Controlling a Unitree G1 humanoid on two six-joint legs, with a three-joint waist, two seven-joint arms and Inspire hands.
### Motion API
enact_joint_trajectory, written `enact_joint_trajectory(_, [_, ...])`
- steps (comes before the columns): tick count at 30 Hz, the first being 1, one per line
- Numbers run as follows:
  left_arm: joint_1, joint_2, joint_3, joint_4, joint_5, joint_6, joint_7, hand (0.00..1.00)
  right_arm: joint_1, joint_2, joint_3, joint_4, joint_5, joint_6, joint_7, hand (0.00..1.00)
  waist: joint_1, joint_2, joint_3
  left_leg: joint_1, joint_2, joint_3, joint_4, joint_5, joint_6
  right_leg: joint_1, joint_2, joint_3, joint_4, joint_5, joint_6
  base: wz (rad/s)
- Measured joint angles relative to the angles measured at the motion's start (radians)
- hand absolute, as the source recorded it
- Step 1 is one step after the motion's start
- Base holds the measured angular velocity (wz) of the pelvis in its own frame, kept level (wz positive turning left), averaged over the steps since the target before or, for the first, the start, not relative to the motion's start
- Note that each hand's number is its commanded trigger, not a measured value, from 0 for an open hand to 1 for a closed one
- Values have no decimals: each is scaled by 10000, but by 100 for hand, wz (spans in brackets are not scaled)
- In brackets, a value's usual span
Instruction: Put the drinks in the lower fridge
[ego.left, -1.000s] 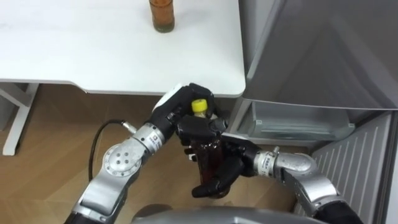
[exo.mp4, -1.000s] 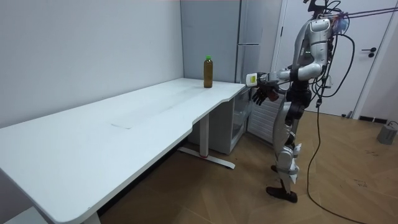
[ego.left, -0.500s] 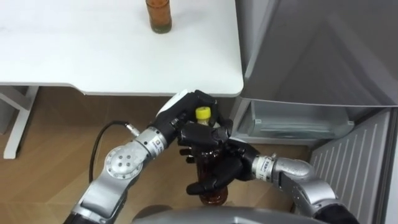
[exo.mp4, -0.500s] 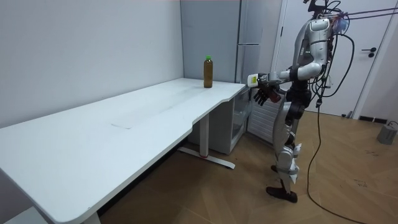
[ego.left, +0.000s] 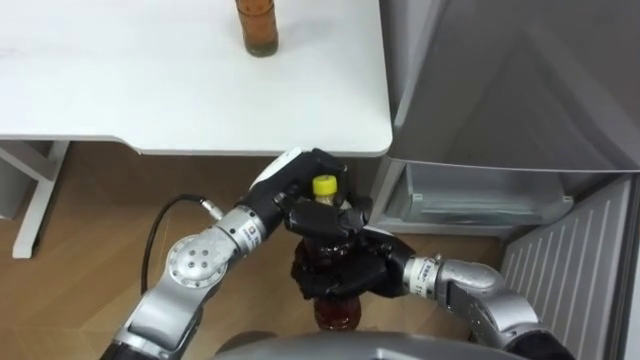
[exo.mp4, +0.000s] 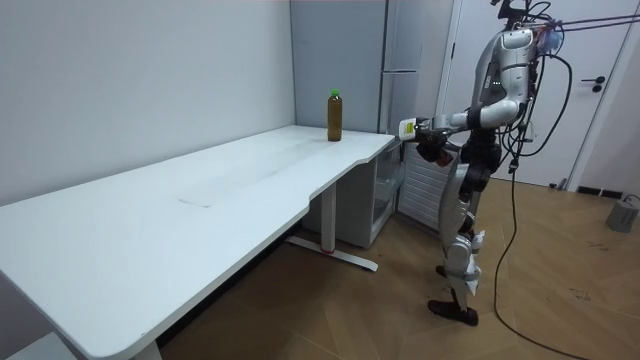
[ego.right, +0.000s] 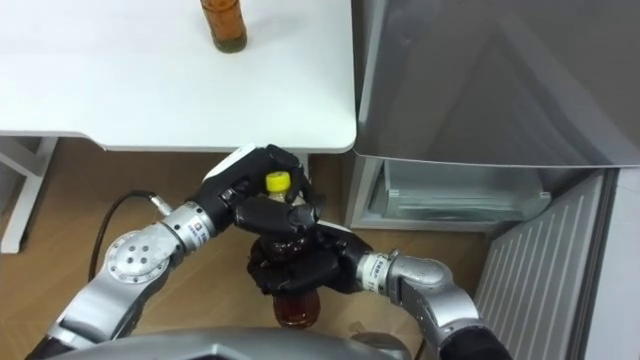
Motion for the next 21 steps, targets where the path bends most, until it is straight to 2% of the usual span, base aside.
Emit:
enact_joint_trajectory(4, [0, -40, 129, -80, -25, 0, 74, 100, 108, -20, -12, -2, 498, -7, 20, 100, -1, -48, 10, 41, 0, -1, -12, 0, 0, 34, 0, 2, -2, 0, 0, 0])
enact_joint_trajectory(5, [-3, -33, 130, -125, -19, 0, 126, 87, 108, -7, 4, -2, 582, -19, 15, 100, -11, -69, 23, 56, 0, 2, -13, 0, 0, 40, 0, 5, -1, 0, 0, 0])
enact_joint_trajectory(6, [-4, -31, 131, -154, -17, 0, 143, 70, 107, 4, 15, -2, 625, -33, 13, 100, -12, -84, 30, 55, 0, 3, -16, 0, 0, 37, -1, 8, -1, 0, 0, 0])
enact_joint_trajectory(9, [-4, 48, 141, -372, 69, 1, 202, 70, 99, 5, 9, -8, 683, -187, 11, 100, -12, -202, 42, 46, 3, 3, -17, -1, 0, 22, 1, 10, -1, 0, 0, 0])
enact_joint_trajectory(10, [-4, 58, 146, -453, 166, 1, 207, 29, 100, 4, 8, -7, 685, -256, -20, 100, -3, -228, 47, 41, 2, 3, -13, -2, 1, 24, 0, 10, -2, 0, 0, 0])
enact_joint_trajectory(11, [-4, 69, 172, -533, 167, 1, 212, 0, 93, -25, -8, -8, 683, -363, -41, 100, 18, -247, 38, 41, 1, 5, -13, -2, 1, 25, 0, 18, -1, 0, 0, 0])
enact_joint_trajectory(15, [-5, -26, 195, -1164, -39, -60, 403, 0, 9, -2, -10, 81, 716, -475, -70, 100, 33, -252, 42, 50, 2, 10, -20, -1, 1, 23, 2, 38, -2, 0, 0, 0])
enact_joint_trajectory(16, [-7, -83, 206, -1612, -172, -250, 573, 0, 14, 11, 12, 239, 721, -469, -71, 100, 51, -247, 45, 68, 1, 11, -42, -1, 1, 24, 2, 38, -3, 0, 0, 0])
enact_joint_trajectory(17, [-17, -141, 240, -1969, -537, -600, 744, 0, 25, 14, 46, 421, 718, -462, -76, 100, 65, -227, 53, 83, 1, 18, -60, -1, 1, 28, 2, 43, -3, 0, 0, 0])
enact_joint_trajectory(19, [-32, -176, 283, -2276, -1060, -1068, 938, 0, 74, 10, 180, 462, 713, -450, -123, 100, 84, -207, 50, 113, 1, 22, -84, 5, -3, 38, 2, 44, -4, 0, 0, 0])
enact_joint_trajectory(20, [-34, -188, 303, -2341, -1295, -1258, 1011, 0, 92, -28, 259, 468, 714, -450, -152, 100, 146, -205, 56, 149, 3, 20, -82, 20, -9, 44, 5, 42, -4, 0, 1, 0])
enact_joint_trajectory(21, [-36, -186, 306, -2341, -1405, -1299, 1028, 0, 104, -30, 277, 469, 714, -450, -174, 100, 157, -213, 60, 181, 4, 21, -86, 31, -13, 47, 7, 42, -4, 0, 1, -3])
